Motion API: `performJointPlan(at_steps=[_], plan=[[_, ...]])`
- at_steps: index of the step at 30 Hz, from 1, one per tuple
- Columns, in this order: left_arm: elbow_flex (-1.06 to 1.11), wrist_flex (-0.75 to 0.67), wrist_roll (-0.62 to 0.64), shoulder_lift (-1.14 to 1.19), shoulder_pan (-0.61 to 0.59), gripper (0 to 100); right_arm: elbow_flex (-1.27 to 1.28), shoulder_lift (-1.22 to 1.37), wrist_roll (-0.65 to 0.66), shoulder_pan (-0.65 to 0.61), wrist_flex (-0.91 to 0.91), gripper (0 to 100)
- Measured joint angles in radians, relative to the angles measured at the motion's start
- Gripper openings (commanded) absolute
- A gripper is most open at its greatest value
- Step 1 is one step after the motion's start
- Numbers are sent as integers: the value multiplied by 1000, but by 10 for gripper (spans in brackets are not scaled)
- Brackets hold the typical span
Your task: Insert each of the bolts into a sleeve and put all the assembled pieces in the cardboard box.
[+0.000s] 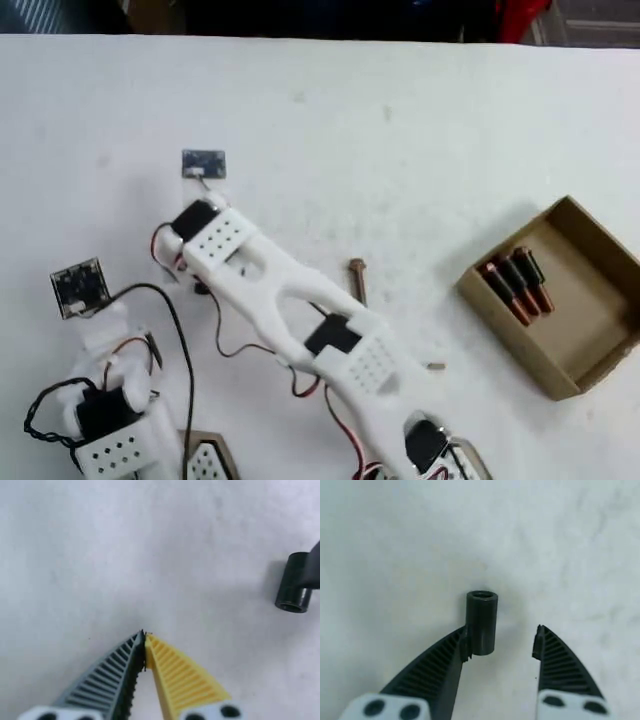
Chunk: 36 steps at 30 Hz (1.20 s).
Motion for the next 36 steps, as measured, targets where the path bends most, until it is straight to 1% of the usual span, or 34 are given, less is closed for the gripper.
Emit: performJointPlan(at_steps=[11, 17, 20, 22, 30, 33, 36], plan=[[0, 0, 0, 0, 0, 23, -69, 91, 0, -6, -6, 174], [0, 0, 0, 0, 0, 23, -69, 94, 0, 14, -2, 16], [0, 0, 0, 0, 0, 23, -68, 95, 3, 40, -2, 35], [0, 0, 0, 0, 0, 23, -68, 95, 3, 57, 5, 30], [0, 0, 0, 0, 0, 23, -68, 95, 5, 117, 103, 17], [0, 0, 0, 0, 0, 23, -80, 95, 66, 129, 130, 17], [0, 0, 0, 0, 0, 23, -112, 92, 144, 133, 198, 17]])
